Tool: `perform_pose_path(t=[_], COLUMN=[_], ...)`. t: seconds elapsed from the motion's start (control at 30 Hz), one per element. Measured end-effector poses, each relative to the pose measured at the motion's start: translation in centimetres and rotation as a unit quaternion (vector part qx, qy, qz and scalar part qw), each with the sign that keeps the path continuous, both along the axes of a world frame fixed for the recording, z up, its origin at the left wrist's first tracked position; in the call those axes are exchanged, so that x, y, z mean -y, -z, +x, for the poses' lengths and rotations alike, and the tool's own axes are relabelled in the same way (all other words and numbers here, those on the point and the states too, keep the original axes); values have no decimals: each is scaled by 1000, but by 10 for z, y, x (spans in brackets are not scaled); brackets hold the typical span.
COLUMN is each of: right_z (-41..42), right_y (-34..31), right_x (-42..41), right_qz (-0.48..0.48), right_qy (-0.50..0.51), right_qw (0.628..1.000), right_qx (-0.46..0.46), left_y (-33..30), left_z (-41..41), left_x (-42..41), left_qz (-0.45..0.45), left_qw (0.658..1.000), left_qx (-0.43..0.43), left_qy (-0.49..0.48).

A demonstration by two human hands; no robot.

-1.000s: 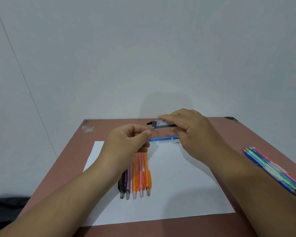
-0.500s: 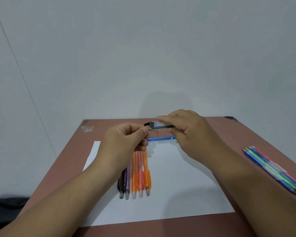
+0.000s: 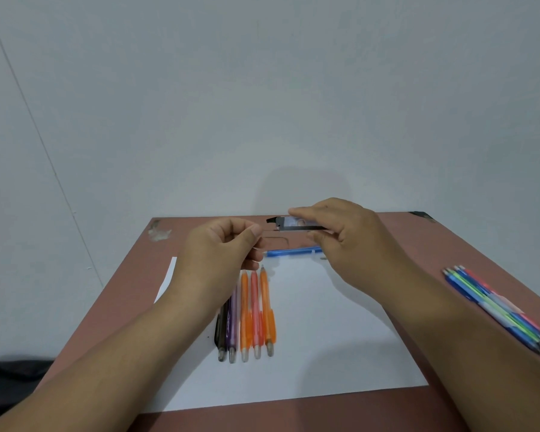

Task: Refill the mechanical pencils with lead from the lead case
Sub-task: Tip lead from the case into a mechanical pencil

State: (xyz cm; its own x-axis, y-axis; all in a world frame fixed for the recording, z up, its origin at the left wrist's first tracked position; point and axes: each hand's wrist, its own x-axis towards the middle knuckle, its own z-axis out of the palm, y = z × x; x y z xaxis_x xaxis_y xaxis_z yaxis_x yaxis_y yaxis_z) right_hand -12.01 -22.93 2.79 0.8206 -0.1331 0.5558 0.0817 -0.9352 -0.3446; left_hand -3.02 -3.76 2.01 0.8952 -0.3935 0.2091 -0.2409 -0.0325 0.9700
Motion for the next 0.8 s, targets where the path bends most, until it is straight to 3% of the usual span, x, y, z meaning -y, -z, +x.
perform_pose_path(t=[0.27, 0.7, 0.8], right_z=[-3, -4, -6], right_y=[-3, -5, -7], right_x=[1, 3, 0], right_qz=[34, 67, 110], right_qy=[10, 40, 47], right_qw=[999, 997, 993], right_qx=[11, 1, 12], left_y=[-7, -11, -13], left_z=[5, 13, 11], left_x=[-6, -13, -14], left_qz=[36, 9, -18], left_qw=[995, 994, 996], left_qx=[78, 60, 43], left_qy=[-55, -88, -74])
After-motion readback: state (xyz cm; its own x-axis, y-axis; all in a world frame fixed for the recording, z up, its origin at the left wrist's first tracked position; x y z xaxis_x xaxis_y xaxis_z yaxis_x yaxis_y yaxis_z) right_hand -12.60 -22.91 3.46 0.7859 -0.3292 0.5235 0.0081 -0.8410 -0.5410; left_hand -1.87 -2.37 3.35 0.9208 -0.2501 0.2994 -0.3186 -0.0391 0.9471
